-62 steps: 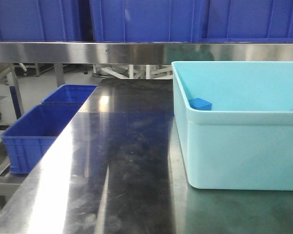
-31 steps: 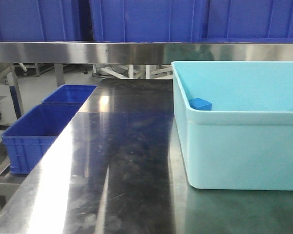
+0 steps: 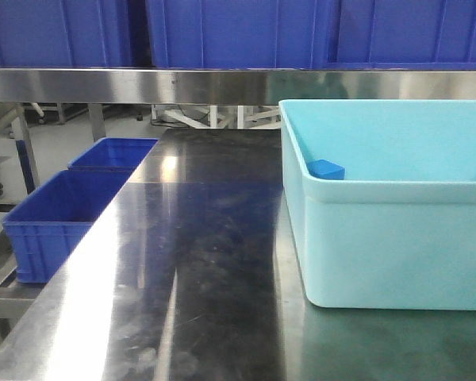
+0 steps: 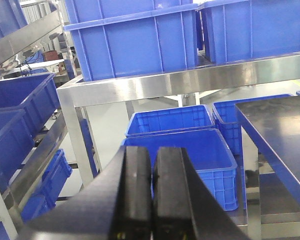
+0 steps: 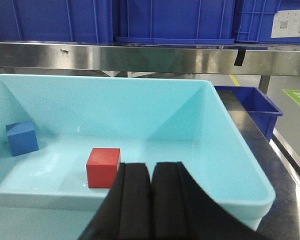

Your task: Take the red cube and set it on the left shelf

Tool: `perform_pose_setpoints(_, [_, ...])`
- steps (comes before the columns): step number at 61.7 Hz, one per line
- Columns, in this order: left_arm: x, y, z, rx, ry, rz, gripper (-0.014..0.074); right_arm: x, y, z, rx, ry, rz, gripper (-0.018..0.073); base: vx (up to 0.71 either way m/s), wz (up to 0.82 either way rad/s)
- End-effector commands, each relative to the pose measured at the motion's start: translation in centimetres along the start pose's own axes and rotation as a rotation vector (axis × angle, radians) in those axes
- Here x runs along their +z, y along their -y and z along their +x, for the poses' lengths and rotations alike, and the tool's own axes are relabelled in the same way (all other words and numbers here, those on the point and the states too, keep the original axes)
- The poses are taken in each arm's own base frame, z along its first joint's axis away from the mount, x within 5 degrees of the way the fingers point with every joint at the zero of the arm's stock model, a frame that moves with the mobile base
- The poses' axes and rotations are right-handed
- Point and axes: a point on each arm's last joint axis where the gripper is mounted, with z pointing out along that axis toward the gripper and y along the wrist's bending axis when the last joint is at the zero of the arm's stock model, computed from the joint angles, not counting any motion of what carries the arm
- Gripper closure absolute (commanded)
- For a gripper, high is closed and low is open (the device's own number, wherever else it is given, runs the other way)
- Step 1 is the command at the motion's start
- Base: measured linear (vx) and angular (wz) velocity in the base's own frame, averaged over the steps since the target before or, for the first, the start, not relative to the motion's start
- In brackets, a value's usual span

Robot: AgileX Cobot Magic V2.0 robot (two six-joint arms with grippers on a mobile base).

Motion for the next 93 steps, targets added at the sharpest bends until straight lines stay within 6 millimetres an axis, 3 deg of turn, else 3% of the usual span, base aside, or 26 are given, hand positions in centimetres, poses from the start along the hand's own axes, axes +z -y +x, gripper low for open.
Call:
perform_pose_setpoints(1, [0.0,0.0,-0.1,-0.005,0.069,-0.004,0.0491,-0.4,-0.1,-1.8,-0.014,0.137,-0.001,0.0503,0.00,0.00])
perform_pose_setpoints(49, [0.0,0.0,-0.1,-0.005,0.069,-0.004,0.0491,-0.4,-0.1,-2.0,-0.012,0.166,-0.003,0.0503,0.00,0.02])
perform_pose_setpoints(58, [0.0,0.0,-0.1,-0.005,0.069,-0.004,0.0491,-0.4,-0.1,-2.8,0.062,0.223,-0.011,0.0503,0.00,0.02])
perform_pose_setpoints(69, [0.0,0.0,-0.1,-0.005,0.069,-0.004,0.0491,0.2,-0.2,-4.7,0.137,0.087,-0.012,0.0503,0.00,0.00])
perform_pose_setpoints(79, [0.0,0.0,-0.1,-0.005,0.069,-0.004,0.0491,1.7,-0.3,-8.6,0.119,0.013,-0.009,0.0503,0.00,0.00])
perform_pose_setpoints(93, [0.0,0.0,-0.1,-0.005,0.069,-0.004,0.0491,5.3,-0.5,-14.0,0.119,-0.033,-0.007,0.0494,0.00,0.00])
